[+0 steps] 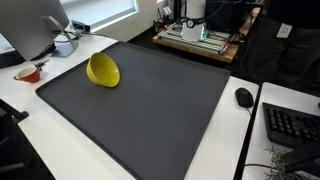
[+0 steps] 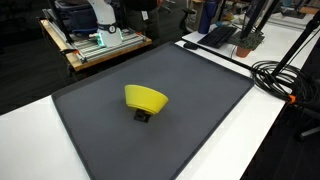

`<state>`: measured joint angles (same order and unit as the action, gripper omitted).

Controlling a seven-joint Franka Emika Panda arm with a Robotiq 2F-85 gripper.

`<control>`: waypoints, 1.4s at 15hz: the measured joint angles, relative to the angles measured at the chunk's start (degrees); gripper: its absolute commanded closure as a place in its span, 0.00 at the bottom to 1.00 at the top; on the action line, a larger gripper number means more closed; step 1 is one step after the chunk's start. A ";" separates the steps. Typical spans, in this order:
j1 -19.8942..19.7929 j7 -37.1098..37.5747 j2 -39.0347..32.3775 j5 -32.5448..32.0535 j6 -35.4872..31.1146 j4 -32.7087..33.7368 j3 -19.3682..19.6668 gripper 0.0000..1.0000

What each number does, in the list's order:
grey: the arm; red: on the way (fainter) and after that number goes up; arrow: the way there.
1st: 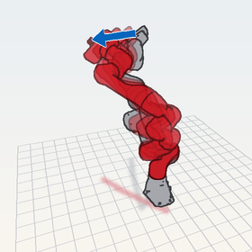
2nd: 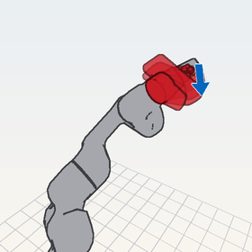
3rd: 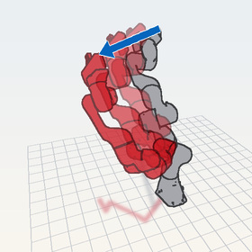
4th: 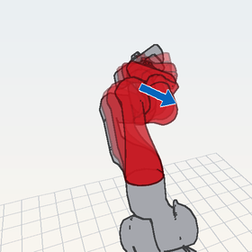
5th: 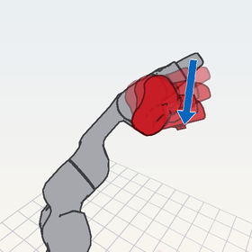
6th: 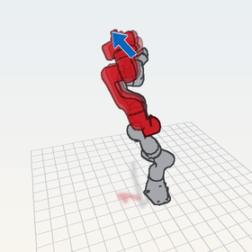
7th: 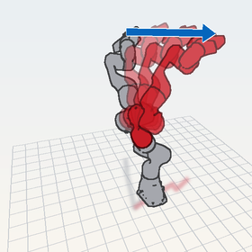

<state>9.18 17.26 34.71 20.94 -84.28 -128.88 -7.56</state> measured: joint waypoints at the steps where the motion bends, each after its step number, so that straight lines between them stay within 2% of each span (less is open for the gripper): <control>1: 0.00 0.00 0.00 0.00 0.00 0.00 0.00 0.00; 3: -0.41 0.01 -0.03 -0.51 -1.02 -0.03 -0.36 0.00; 5: -2.32 -0.01 -0.55 -3.26 -6.61 -0.23 -2.01 0.00; 9: -6.38 0.38 -4.09 -13.44 -20.01 -1.39 -4.26 0.00; 11: -8.04 0.89 -6.68 -19.21 -23.80 -1.83 -4.70 0.00; 13: -8.98 0.96 -9.52 -24.72 -25.08 -1.84 -4.77 0.00; 19: -9.14 0.99 -13.16 -26.38 -25.35 -1.34 -4.35 0.00; 21: -8.77 0.50 -13.66 -30.20 -23.18 -0.98 -4.83 0.00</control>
<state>0.41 17.75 21.04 -9.26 -107.45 -129.86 -12.39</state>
